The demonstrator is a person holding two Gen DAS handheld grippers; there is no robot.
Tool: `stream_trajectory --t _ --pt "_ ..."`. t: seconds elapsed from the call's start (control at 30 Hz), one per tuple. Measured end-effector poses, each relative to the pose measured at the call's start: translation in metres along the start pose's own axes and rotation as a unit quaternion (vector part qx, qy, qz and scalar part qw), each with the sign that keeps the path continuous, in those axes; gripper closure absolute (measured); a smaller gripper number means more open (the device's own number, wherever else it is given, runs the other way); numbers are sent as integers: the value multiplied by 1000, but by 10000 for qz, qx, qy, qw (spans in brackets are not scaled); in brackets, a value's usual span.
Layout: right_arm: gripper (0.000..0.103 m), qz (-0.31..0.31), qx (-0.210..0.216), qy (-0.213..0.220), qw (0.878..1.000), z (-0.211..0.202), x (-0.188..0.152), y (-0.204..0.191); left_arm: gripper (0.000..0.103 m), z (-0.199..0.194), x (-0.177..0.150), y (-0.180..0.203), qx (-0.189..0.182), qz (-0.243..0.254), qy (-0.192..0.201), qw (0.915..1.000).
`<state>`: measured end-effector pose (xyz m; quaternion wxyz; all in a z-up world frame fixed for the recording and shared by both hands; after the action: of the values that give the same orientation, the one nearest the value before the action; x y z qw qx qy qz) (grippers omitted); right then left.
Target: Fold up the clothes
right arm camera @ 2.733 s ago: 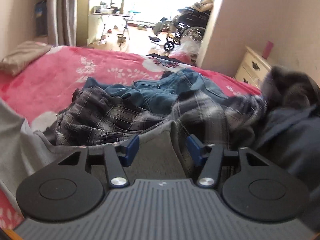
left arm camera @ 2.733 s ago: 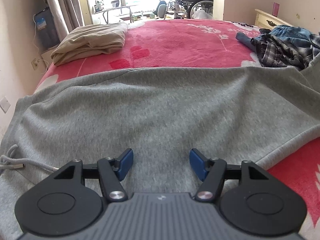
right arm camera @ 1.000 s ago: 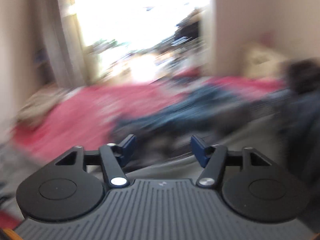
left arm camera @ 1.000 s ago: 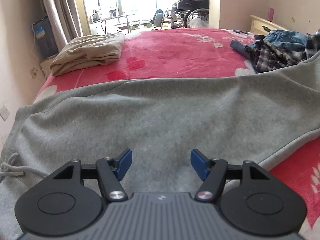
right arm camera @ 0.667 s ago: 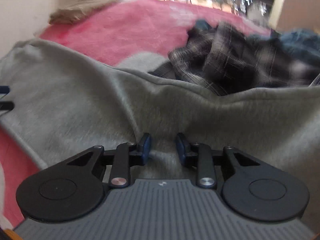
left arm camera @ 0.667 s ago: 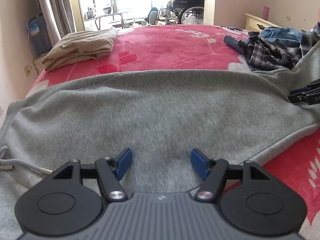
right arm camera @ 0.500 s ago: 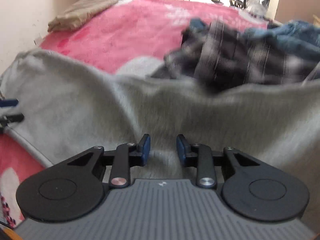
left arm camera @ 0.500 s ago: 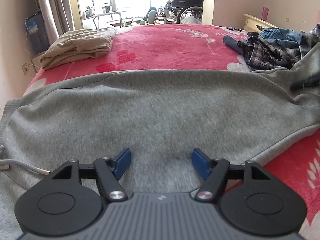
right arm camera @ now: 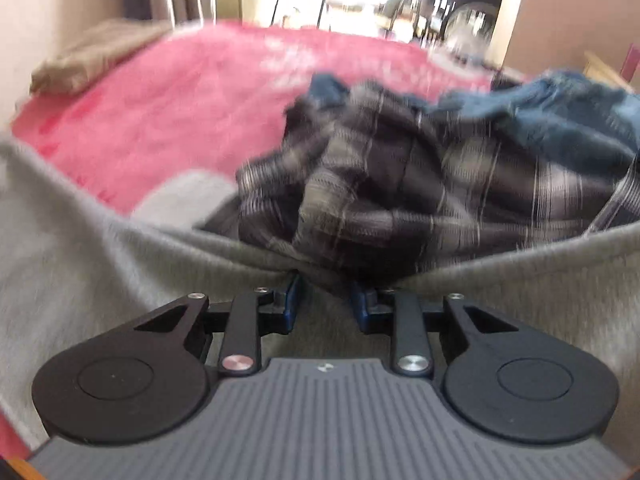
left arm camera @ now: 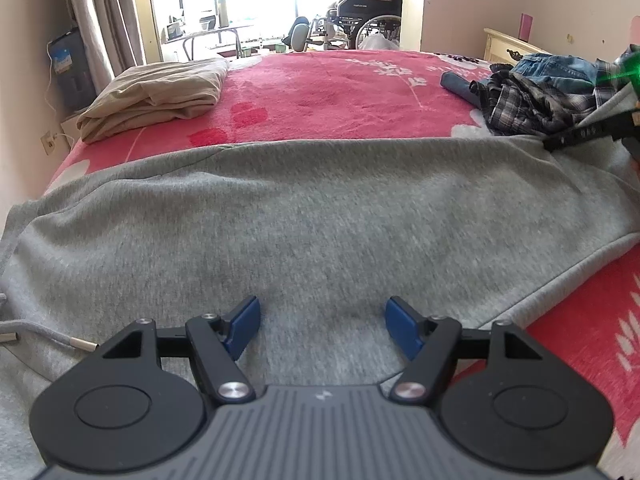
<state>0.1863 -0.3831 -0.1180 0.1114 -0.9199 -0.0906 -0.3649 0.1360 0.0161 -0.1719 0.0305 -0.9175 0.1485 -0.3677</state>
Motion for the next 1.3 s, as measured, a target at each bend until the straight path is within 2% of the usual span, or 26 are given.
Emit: stream_trajectory --t 0.07,0.17,0.3,0.4,0.43,0.5,0.57,0.67,0.77,0.83,0.87,0.97,1.0,1.03,1.07,1.1,1.17,1.23,1.3 --pt "78 434 90 290 9986 -16 2 11 32 -1 -1 1 15 16 7 10000" --pt "74 1002 -132 872 9910 -69 7 37 31 -1 -1 1 29 33 10 10000" --pt "73 1879 -342 1037 9761 -155 -3 78 31 -2 1 1 52 21 8 10000" --pt "67 2682 -362 1035 9571 -217 -28 104 32 -7 3 0 130 15 61 9999" --pt "59 3067 -312 1019 9458 -228 -45 112 32 -10 4 0 165 12 100 9998" --pt "56 3843 -200 980 9178 -251 -80 127 32 -18 8 2 174 10 232 9996" --pt "56 4548 -58 871 8863 -250 -119 137 32 -27 14 11 45 58 345 9994" --pt "55 5316 4 808 8431 -224 -171 150 32 -39 20 28 -159 186 484 9985" --pt "55 5799 232 1024 8079 -190 -202 159 32 -46 20 60 -413 555 508 9963" --pt "55 6042 385 1251 7860 -171 -214 164 32 -48 18 80 -519 775 503 9944" --pt "55 6069 412 1394 7814 -164 -216 164 33 -48 17 91 -573 875 492 9933" --pt "61 5944 350 1774 7836 -154 -215 165 35 -51 12 116 -793 1154 471 9890" --pt "82 5830 251 1788 7922 -156 -211 163 35 -54 10 124 -808 1271 502 9873" --pt "96 5703 141 1793 8015 -158 -206 160 35 -56 8 132 -814 1390 537 9855" --pt "96 5574 32 1797 8106 -159 -201 158 36 -58 7 137 -835 1465 561 9841" --pt "97 5345 -16 1906 8234 -168 -193 152 37 -61 6 141 -858 1533 583 9827" --pt "98 4659 -207 2023 8611 -192 -171 130 37 -66 5 147 -950 1603 613 9806" --pt "98 3960 -597 1983 8946 -209 -155 107 37 -67 4 150 -1031 1677 592 9786" --pt "96 3655 -1029 1661 9101 -204 -152 98 36 -67 6 150 -1044 1691 595 9783"
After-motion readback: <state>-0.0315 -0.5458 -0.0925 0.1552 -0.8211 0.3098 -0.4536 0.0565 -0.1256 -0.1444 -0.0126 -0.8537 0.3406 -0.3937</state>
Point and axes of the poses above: each gripper's, at about its wrist camera, not at the fingertips, and z roughly the way its jaws point, y to its right, x to its top, the point moved 2 cm from there along z, roughly the way its jaws point, and after that the axes turned 10 degrees about x, right-handed, at the moved point
